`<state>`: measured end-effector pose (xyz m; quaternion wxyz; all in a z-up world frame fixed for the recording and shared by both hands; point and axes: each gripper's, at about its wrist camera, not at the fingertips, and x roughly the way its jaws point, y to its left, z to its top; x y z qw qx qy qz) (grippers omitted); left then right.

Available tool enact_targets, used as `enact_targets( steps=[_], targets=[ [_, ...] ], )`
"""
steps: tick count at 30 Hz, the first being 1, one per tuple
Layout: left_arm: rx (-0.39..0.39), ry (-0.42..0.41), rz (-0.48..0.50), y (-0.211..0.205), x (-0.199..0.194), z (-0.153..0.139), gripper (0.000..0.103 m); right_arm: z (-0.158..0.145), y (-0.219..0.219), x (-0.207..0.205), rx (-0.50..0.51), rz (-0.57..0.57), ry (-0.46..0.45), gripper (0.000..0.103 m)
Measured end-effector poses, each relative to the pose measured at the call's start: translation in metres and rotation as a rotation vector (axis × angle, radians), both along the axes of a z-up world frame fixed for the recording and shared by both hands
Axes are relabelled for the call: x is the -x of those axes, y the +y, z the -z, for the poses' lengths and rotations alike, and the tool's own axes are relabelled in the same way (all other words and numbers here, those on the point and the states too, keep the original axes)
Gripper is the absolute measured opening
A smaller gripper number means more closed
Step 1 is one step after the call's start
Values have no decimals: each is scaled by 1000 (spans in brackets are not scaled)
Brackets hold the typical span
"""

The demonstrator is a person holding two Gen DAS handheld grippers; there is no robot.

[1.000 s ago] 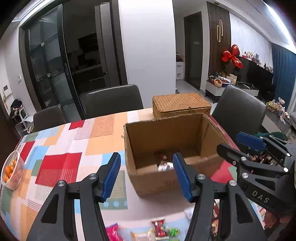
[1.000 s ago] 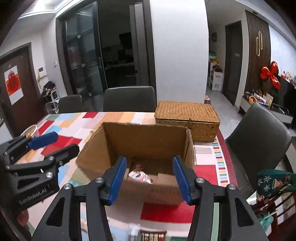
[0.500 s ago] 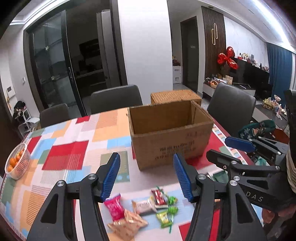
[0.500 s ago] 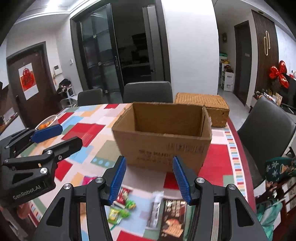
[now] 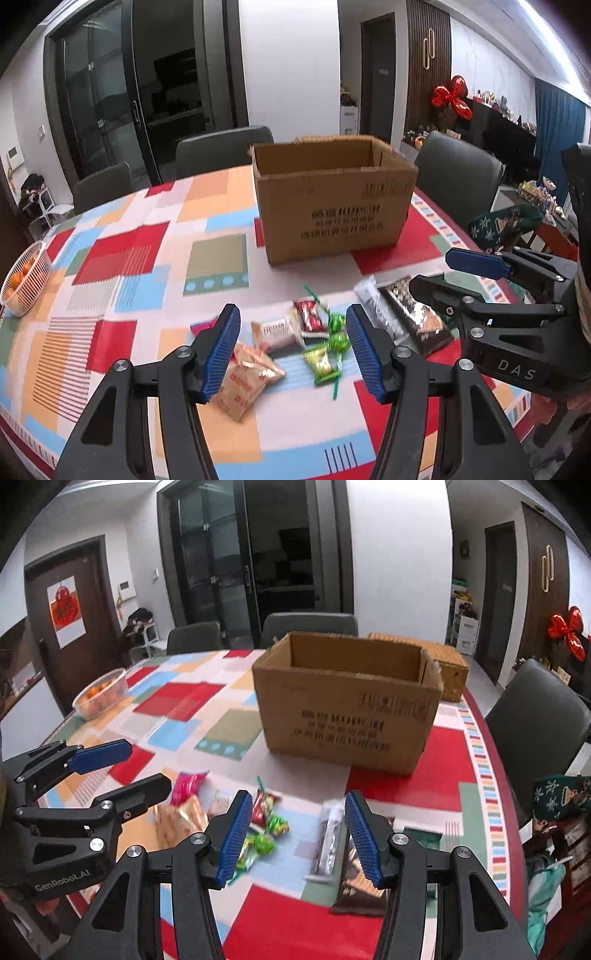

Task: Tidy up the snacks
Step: 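Move both tools back from the box toward the remaining snacks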

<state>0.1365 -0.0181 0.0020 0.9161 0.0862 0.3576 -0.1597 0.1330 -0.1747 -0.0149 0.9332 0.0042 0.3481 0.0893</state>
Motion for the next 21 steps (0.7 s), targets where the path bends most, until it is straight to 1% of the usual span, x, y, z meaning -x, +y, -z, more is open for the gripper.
enact_targets(
  steps=[7,14,17,19,21],
  targets=[
    [4,49,44,5,3,31,58,30,9,0,-5,-41,62,53],
    [7,95,98,1,-5,58,45,60,13,-10,-38,-74,124,53],
    [25,133,123,0,-13,69,41,71,15,-17,-50,-85,152,48],
    [38,168,132,-1,-20,76,38,79,17,-22,-53,-96,169,47],
    [49,192,141,-2,-24,82,36,85,18,-26,-58,-101,185,44]
  ],
)
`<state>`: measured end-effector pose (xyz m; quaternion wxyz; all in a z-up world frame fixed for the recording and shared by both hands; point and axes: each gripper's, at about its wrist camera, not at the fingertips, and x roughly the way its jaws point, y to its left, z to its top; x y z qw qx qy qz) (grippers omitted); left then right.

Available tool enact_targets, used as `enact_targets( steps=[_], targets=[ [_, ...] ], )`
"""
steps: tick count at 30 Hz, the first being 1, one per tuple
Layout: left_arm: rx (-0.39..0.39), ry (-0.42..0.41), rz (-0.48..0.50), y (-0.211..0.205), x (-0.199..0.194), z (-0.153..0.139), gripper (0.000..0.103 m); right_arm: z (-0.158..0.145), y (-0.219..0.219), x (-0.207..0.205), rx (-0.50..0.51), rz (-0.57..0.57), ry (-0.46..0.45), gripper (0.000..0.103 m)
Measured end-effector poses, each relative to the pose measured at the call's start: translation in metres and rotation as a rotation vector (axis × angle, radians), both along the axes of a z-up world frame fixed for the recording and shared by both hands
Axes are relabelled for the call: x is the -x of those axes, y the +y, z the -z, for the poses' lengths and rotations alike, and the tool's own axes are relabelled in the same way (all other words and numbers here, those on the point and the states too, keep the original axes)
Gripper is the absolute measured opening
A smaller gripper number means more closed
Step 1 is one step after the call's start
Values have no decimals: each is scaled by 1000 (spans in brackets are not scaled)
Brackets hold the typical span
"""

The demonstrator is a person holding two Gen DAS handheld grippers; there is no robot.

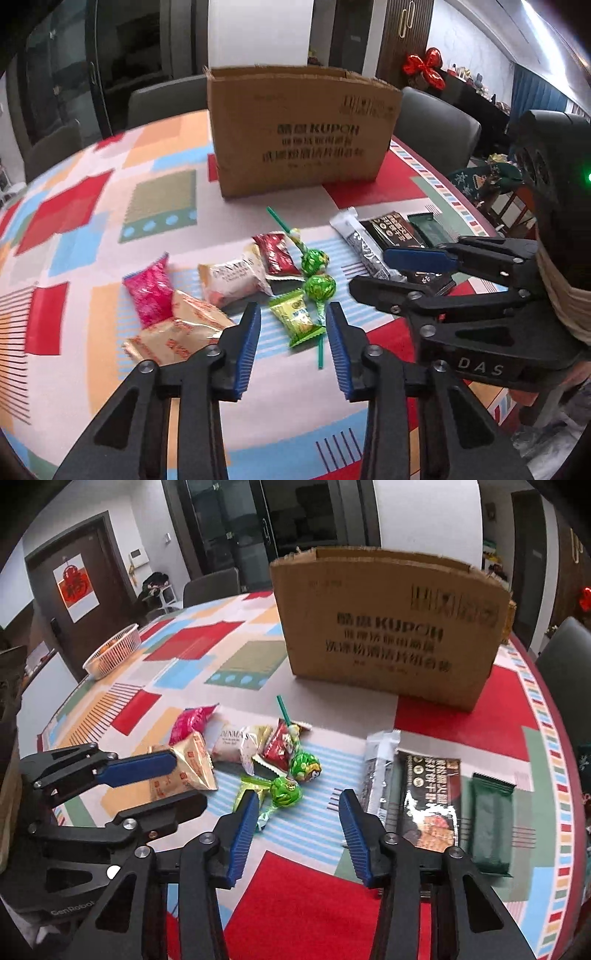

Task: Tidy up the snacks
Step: 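Move both tools back from the box toward the remaining snacks, then grasp the green-wrapped biscuit with the left gripper while the right grasps a green lollipop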

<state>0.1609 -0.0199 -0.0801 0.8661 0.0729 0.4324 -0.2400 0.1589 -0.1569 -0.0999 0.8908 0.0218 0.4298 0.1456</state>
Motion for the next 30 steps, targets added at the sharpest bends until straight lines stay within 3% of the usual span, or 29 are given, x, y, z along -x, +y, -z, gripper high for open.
enact_targets(
  steps=[13,19,23,30],
  targets=[
    [18,117,-13,-9,-27,32,32,30,-1,-23,-36,-16,83,32],
    [-9,147,-33,-12,-35,44,31,35,-8,-28,-44,0,103,32],
    [-14,154,-45,-12,-37,49,25,35,-6,-29,-53,-11,104,32],
    [13,167,-67,-2,-35,47,20,36,3,-33,-58,-28,111,32]
  ],
)
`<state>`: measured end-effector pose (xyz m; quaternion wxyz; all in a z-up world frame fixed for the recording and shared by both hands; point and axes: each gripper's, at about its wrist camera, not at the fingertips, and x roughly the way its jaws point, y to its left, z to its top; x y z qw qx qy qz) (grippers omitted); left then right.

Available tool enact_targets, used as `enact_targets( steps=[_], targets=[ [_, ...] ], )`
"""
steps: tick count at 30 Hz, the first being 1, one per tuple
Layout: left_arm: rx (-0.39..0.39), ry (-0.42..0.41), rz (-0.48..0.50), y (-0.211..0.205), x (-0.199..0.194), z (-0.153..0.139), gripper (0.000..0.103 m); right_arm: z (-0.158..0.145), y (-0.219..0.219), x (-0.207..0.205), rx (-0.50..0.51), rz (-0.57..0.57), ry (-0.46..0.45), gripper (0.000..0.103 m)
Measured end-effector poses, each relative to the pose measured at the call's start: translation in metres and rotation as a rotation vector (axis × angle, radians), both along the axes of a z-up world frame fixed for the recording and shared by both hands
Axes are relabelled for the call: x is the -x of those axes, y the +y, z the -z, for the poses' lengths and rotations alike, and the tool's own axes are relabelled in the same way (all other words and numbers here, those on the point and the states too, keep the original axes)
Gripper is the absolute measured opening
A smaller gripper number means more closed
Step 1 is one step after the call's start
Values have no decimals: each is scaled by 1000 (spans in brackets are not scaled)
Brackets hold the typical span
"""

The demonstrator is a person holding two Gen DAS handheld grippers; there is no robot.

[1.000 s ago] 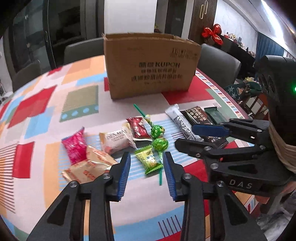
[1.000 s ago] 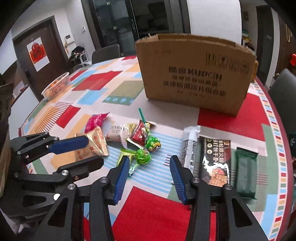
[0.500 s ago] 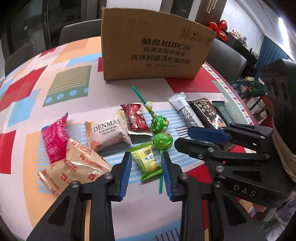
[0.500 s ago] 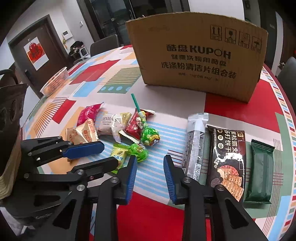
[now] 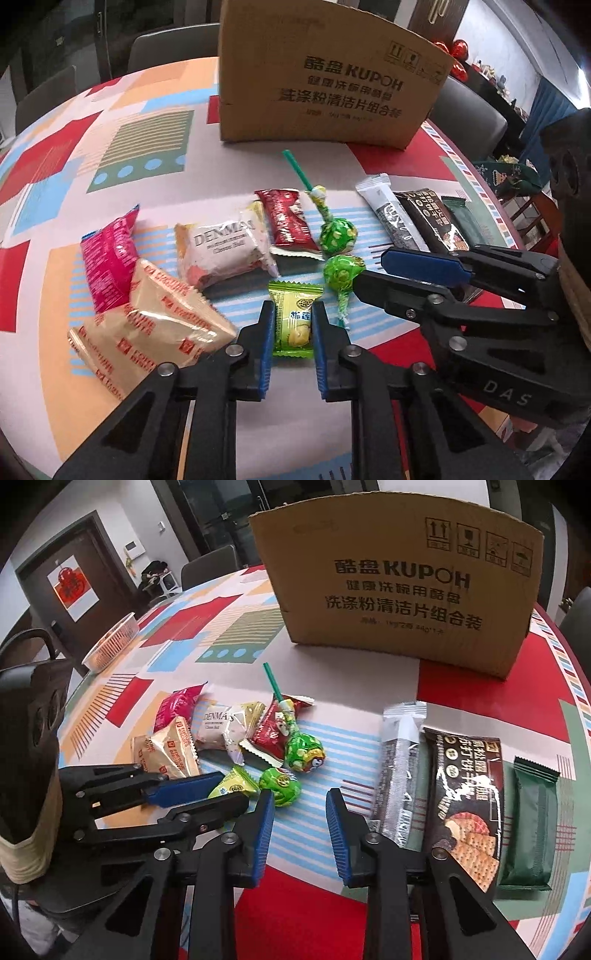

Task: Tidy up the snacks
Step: 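Grasp the green-wrapped biscuit with the left gripper while the right grasps a green lollipop, then carry the biscuit and lollipop over the box and open both grippers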

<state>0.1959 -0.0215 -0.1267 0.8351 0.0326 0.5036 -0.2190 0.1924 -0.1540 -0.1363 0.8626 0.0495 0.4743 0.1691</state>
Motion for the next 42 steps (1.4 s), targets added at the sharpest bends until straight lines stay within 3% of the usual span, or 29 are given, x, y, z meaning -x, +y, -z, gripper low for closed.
enact_targets(
  steps=[7,24,33,42],
  targets=[
    [36,-7,-48,15,2,-9,20,6,13,-7,10,-20,12,32],
    [26,-51,-84,21,3,-22,20,12,29,-20,-17,-19,43,27],
    [42,-99,-86,17,14,-45,20,-10,22,-3,8,-10,-22,27],
    [86,-152,-78,8,24,-80,20,-52,3,19,12,37,-126,27]
  ],
)
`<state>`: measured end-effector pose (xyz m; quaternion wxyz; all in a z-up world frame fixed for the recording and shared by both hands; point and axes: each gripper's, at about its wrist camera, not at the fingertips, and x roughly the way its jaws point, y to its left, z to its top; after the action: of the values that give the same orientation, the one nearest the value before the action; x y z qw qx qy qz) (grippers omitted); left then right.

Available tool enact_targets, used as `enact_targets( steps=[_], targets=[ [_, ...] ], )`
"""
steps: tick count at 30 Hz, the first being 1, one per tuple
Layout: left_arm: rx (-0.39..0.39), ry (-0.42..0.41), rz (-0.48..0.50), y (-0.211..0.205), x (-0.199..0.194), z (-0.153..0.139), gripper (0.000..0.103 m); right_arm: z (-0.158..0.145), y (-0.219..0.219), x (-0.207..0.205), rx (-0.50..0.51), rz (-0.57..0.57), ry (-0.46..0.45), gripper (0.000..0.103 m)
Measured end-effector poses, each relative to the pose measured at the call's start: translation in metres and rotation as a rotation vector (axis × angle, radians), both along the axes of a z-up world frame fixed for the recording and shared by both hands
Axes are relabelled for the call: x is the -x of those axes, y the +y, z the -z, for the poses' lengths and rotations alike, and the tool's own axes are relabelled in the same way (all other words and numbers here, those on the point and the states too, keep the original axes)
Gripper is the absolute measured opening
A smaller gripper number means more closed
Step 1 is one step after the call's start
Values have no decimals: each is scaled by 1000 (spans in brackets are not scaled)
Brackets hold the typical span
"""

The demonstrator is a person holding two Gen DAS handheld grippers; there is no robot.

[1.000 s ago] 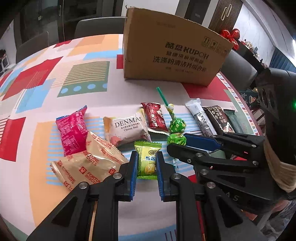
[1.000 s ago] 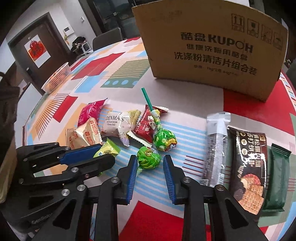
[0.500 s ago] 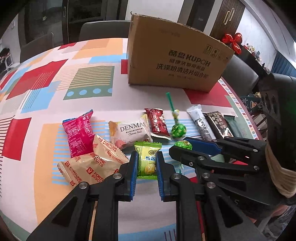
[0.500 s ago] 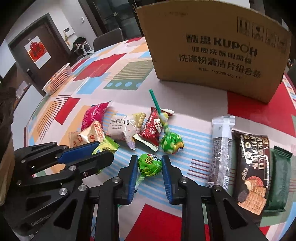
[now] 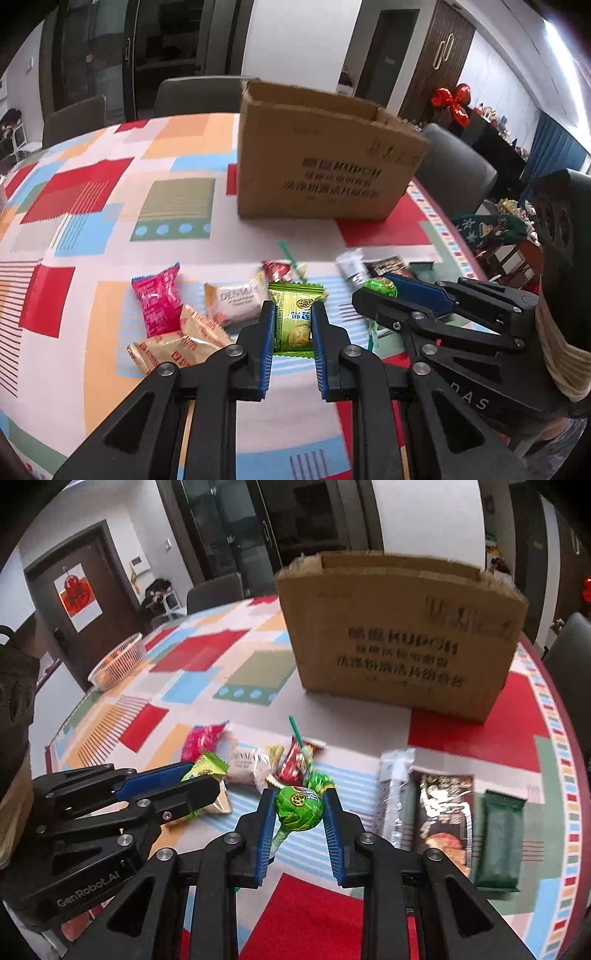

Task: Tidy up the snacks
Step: 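Carry the biscuit and lollipop over the box and open both grippers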

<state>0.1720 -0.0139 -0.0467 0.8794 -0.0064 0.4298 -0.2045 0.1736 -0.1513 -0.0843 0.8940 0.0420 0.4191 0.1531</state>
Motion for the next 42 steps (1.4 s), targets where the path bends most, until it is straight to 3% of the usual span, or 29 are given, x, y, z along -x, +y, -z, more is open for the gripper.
enact_targets(
  steps=[23,42],
  targets=[
    [42,-203,20,-35,-22,-107,20,-122,-41,7,-3,77,-304,27],
    [54,-142,10,-64,-114,-120,20,-148,-76,-68,28,156,-323,27]
  ],
)
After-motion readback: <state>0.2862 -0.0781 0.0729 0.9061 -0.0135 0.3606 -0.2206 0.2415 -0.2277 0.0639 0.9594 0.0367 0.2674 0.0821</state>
